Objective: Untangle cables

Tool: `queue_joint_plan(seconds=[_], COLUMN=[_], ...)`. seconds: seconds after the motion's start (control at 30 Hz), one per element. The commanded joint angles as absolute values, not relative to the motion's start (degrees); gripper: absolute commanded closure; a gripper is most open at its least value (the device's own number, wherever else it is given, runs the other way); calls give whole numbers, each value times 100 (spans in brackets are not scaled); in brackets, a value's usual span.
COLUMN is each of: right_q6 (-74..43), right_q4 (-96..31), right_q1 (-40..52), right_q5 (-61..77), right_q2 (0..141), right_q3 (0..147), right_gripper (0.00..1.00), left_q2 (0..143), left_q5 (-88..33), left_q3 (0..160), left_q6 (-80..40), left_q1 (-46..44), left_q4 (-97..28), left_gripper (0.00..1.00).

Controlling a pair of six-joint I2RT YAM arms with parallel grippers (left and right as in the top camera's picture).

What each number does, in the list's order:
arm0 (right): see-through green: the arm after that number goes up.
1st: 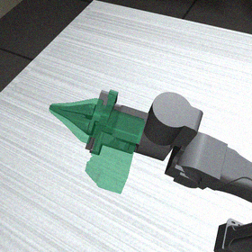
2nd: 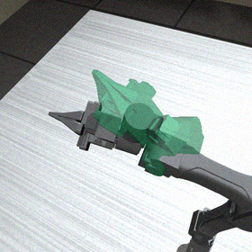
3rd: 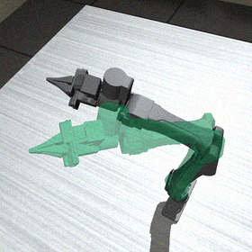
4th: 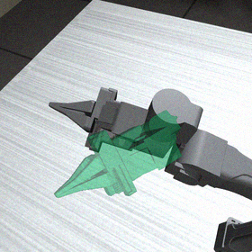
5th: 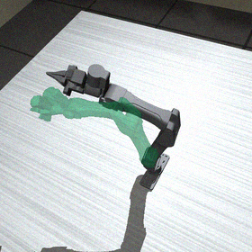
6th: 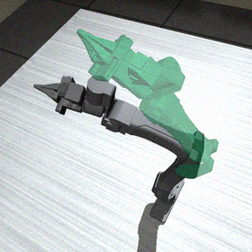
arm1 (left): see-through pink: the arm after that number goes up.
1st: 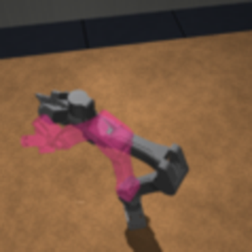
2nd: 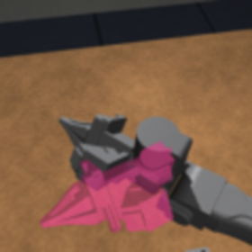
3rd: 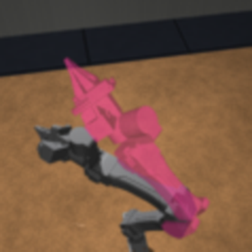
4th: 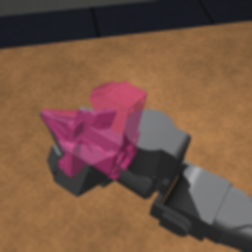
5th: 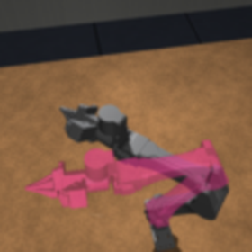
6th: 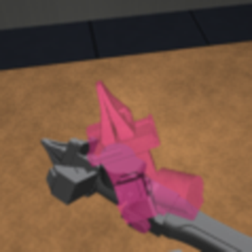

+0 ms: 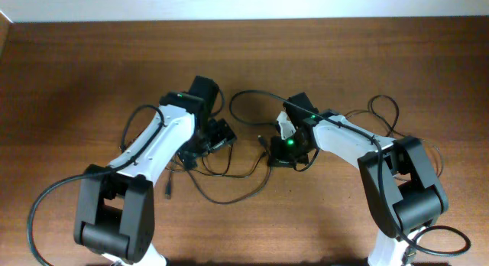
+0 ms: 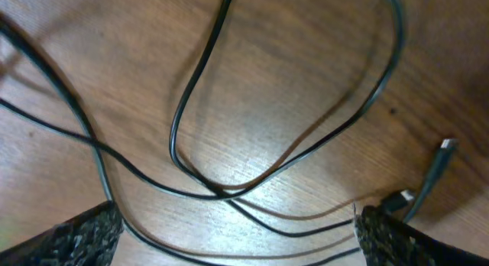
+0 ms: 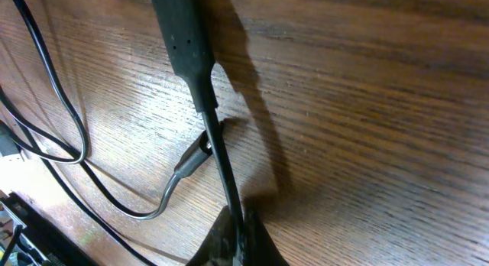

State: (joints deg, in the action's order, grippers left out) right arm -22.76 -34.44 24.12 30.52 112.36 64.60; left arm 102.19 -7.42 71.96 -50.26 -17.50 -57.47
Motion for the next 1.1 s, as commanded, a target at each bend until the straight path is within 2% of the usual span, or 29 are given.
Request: queue_joint_plan(seconds=[0.0,0.1,0.17,0.2,0.23,0.3,0.37,0.4,0.43,0.63,0.7,0.73,0.8,0.9,1.07], right_q6=[-2300,-2303,-2303,-2303,-2303,-2300,-2300,-2300,-2303,-2303,-2303,-2303,-2300,-2303,-2305], right_q4=[-3450,-3450,-3450,-3450,-3454,-3457,-3454,-3454,-3452,-3452,-3452,-3454,-3452,-3452,-3448], right_q1=[2440,2440,2440,2440,2440,2440,2440,2440,2440,2440,2440,2440,2440,2440,2440], right_q5=[2543,2545,2545,2545,2545,2543,2543,2543,2545,2545,2545,2543,2545,2545,2550], right_q2=[11480,11483,11483,11483,11480,11480,11480,11480,11480,11480,11480,11480,11480,11483,11480], right_q3=[6316,6316,6316,6316,6316,6316,6316,6316,6316,6316,6316,6316,6316,6316,6316], right_gripper=[96,95,95,96,96,96,96,96,95,95,95,95,95,95,95], left_q2=[10114,10114,10121,10125,10125,10125,10125,10125,10125,10125,10125,10121,10009,9651,9642], left_q5=[-554,-464,-10,69,58,200,185,174,176,169,183,165,-84,-84,-47], left_q3=[7015,7015,7013,6973,6834,6606,6272,6158,6051,5922,5922,5933,6305,6836,6497], left_q6=[-5621,-5629,-5774,-6112,-6554,-6665,-6665,-6665,-6665,-6661,-6661,-6659,-6302,-6292,-6427], left_q1=[-1802,-1802,-1800,-1796,-1800,-1800,-1802,-1800,-1800,-1800,-1796,-1739,-1511,-1387,-1719], left_q4=[-5708,-5708,-5712,-5723,-5701,-5461,-4989,-4866,-4764,-4718,-4698,-4626,-4696,-5170,-5531], left_gripper=[0,3,9,14,31,34,51,57,59,58,47,47,33,32,29])
